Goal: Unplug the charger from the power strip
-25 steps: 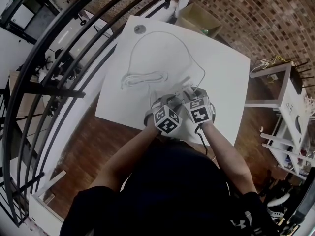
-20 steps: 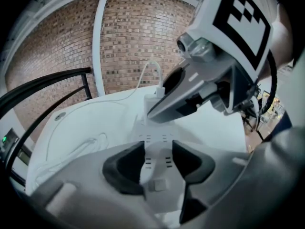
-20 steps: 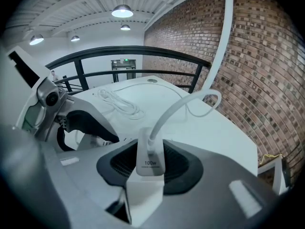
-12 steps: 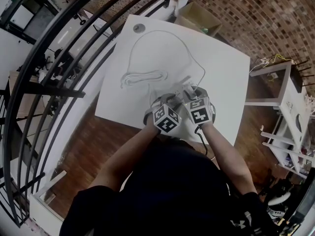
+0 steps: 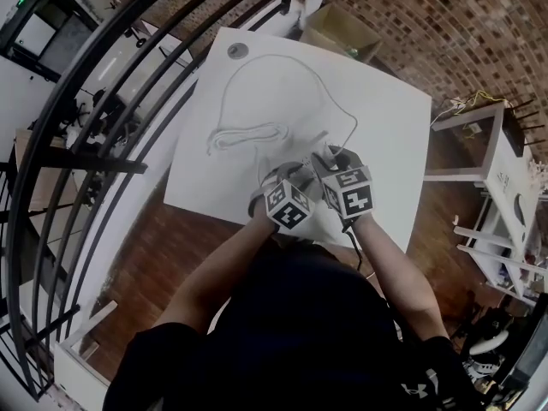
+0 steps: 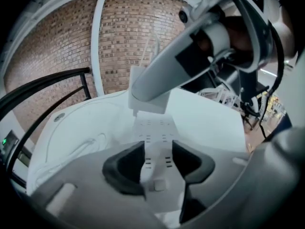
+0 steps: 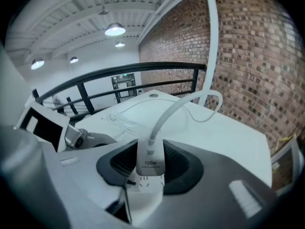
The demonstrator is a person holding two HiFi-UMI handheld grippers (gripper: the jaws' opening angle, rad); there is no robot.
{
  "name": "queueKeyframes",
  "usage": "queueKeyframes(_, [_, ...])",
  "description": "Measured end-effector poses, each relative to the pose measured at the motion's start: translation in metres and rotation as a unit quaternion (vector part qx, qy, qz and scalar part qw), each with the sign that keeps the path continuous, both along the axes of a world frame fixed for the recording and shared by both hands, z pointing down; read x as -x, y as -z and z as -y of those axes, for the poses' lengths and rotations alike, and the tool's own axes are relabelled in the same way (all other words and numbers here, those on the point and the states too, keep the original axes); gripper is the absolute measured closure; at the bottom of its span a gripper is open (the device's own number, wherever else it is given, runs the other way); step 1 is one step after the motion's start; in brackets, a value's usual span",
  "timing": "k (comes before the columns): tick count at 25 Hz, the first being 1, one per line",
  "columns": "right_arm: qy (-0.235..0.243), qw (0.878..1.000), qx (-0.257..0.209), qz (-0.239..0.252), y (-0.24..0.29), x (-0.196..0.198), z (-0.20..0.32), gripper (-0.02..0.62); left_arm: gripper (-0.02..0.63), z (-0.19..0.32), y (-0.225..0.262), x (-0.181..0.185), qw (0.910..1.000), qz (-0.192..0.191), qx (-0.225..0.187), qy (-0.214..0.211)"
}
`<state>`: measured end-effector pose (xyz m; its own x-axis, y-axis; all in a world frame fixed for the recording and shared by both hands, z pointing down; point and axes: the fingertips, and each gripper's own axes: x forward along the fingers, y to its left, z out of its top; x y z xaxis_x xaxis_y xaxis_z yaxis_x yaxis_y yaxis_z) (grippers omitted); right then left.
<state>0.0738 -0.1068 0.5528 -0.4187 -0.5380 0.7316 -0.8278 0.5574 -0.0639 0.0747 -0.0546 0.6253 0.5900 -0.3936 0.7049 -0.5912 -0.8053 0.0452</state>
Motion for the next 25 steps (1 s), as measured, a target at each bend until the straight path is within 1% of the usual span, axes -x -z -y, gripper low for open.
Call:
queueKeyframes(1, [-0.015, 0.999, 0.016, 0.033, 0.001, -0.002, -0.001, 0.453, 0.42, 0.0, 0.0, -0.001, 1.0, 0.0, 0.001, 0.0])
queueKeyframes(3, [-0.051, 0.993, 0.046, 0.096, 0.005, -0.007, -0.004, 0.453, 0.42, 0.001, -0.002, -0.001, 1.0, 0.002, 0.004, 0.0])
queueKeyframes(5, [-0.079, 0.985, 0.066, 0.139, 0.01, -0.014, -0.009, 0.453, 0.425, 0.0, -0.002, 0.004, 0.9998, 0.003, 0.016, 0.011])
queueKeyframes(6, [-0.09, 0.981, 0.072, 0.157, 0.014, -0.017, -0.012, 0.453, 0.437, -0.001, 0.001, 0.009, 0.9995, -0.001, 0.024, 0.022])
queueKeyframes(8, [-0.113, 0.971, 0.081, 0.195, 0.024, -0.026, -0.017, 0.451, 0.44, -0.004, 0.012, 0.018, 0.9979, -0.025, 0.033, 0.049])
queueKeyframes(10, [-0.138, 0.959, 0.088, 0.23, 0.032, -0.038, -0.021, 0.451, 0.443, -0.008, 0.026, 0.025, 0.9958, -0.052, 0.035, 0.067])
queueKeyframes(12, [-0.16, 0.949, 0.094, 0.255, 0.037, -0.052, -0.027, 0.451, 0.449, -0.013, 0.04, 0.031, 0.9938, -0.071, 0.036, 0.078])
queueKeyframes(16, [-0.193, 0.932, 0.108, 0.287, 0.033, -0.074, -0.045, 0.451, 0.469, -0.025, 0.057, 0.039, 0.9909, -0.094, 0.044, 0.086])
queueKeyframes(19, [-0.224, 0.918, 0.122, 0.303, 0.018, -0.088, -0.057, 0.451, 0.48, -0.037, 0.065, 0.037, 0.986, -0.121, 0.073, 0.088])
queueKeyframes(21, [-0.247, 0.905, 0.132, 0.322, 0.008, -0.097, -0.063, 0.451, 0.48, -0.047, 0.068, 0.034, 0.9835, -0.133, 0.091, 0.082])
queueKeyframes(23, [-0.268, 0.888, 0.143, 0.344, -0.001, -0.104, -0.068, 0.451, 0.48, -0.058, 0.069, 0.032, 0.9843, -0.133, 0.095, 0.066])
queueKeyframes(25, [-0.285, 0.878, 0.151, 0.354, -0.01, -0.109, -0.072, 0.451, 0.48, -0.066, 0.066, 0.03, 0.9859, -0.13, 0.094, 0.047])
